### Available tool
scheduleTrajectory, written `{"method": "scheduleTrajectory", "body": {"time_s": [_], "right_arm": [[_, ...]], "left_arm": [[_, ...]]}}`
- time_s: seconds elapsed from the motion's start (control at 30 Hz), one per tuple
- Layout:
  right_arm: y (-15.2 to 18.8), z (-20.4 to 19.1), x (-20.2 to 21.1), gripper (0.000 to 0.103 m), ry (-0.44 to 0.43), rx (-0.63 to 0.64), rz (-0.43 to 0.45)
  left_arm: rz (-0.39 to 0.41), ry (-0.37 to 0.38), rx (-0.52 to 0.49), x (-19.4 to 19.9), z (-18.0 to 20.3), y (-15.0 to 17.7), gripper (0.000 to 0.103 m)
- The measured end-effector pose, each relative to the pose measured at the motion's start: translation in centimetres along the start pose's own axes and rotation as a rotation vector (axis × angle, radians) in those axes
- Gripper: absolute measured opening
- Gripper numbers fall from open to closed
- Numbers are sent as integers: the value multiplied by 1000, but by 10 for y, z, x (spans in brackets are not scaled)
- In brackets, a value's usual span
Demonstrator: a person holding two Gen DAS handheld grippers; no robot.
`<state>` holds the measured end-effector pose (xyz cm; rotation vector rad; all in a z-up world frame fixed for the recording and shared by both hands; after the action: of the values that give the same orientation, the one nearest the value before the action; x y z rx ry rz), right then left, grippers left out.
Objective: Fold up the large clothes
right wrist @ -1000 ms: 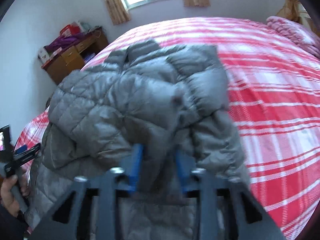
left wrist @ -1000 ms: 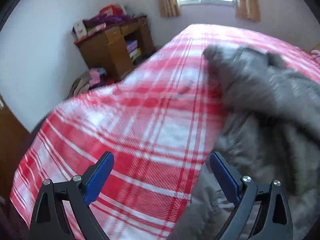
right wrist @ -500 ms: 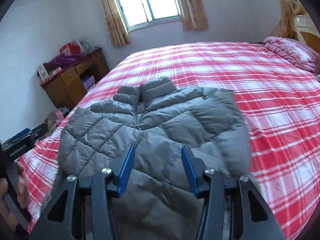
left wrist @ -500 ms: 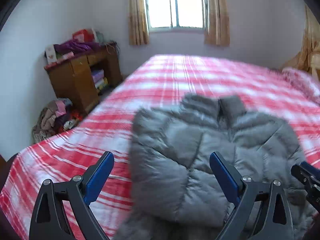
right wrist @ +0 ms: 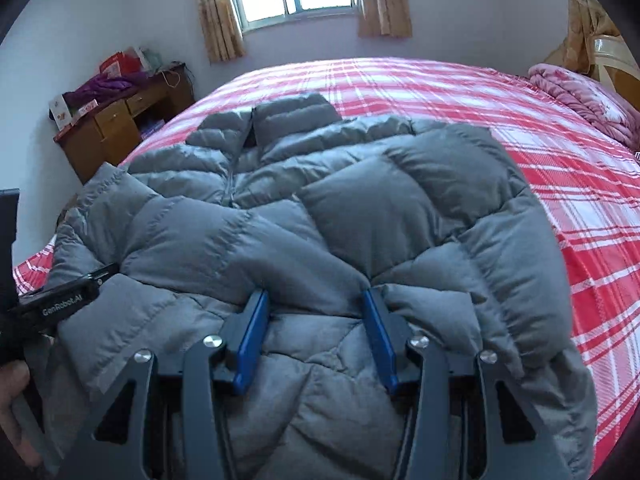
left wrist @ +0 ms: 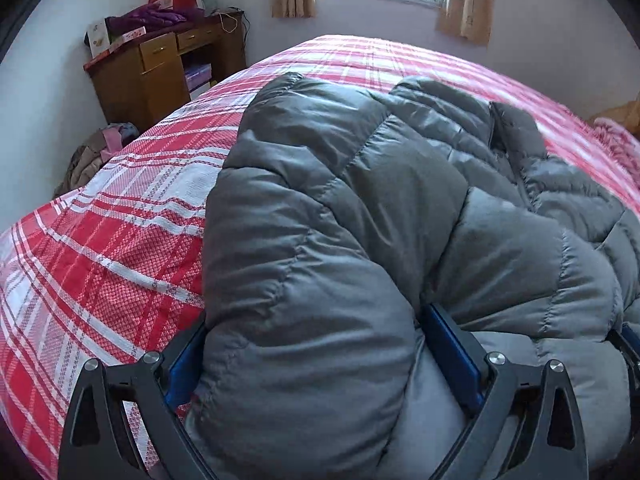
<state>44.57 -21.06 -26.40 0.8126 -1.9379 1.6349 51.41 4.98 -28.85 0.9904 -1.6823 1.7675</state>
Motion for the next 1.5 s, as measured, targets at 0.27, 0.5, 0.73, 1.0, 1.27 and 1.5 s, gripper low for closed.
{"method": "scheduleTrajectory", "body": {"time_s": [0.27,0.5,0.73,1.0,1.27,1.5], "right_arm": [[6,0,-8,52,9,1,-30],[7,-1,-10,52,22,11,-36],[-11,-8,21,72,-43,37,-31],[-96,50,30,72,118,38,120],[-91,89,-30,72,140,83,14],[-74,97,-48,72,126,76,-13]], "left_arm": [[-10,-33,-15,-8,6,1,102],[-15,-23,-13,-6,4,-2,102],[62,13,-30,75,-26,-38,102],[89,-46,78,32,-30,-111,102],[-26,-114,15,-52,-5,-90,102],[5,-106,28,-62,-4,-76,102]]}}
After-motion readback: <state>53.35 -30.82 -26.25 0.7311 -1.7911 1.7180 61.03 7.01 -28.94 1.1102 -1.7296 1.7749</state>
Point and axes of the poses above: each gripper's, at about its wrist camera, not at the fingertips, and x roughly against the way its jaws point, z to its right, y to its underside, the point moved 9 cm from there along -x, roughly the way its jaws point, and after that the axes turned 2 degrees about -y, right-handed, at the moved point
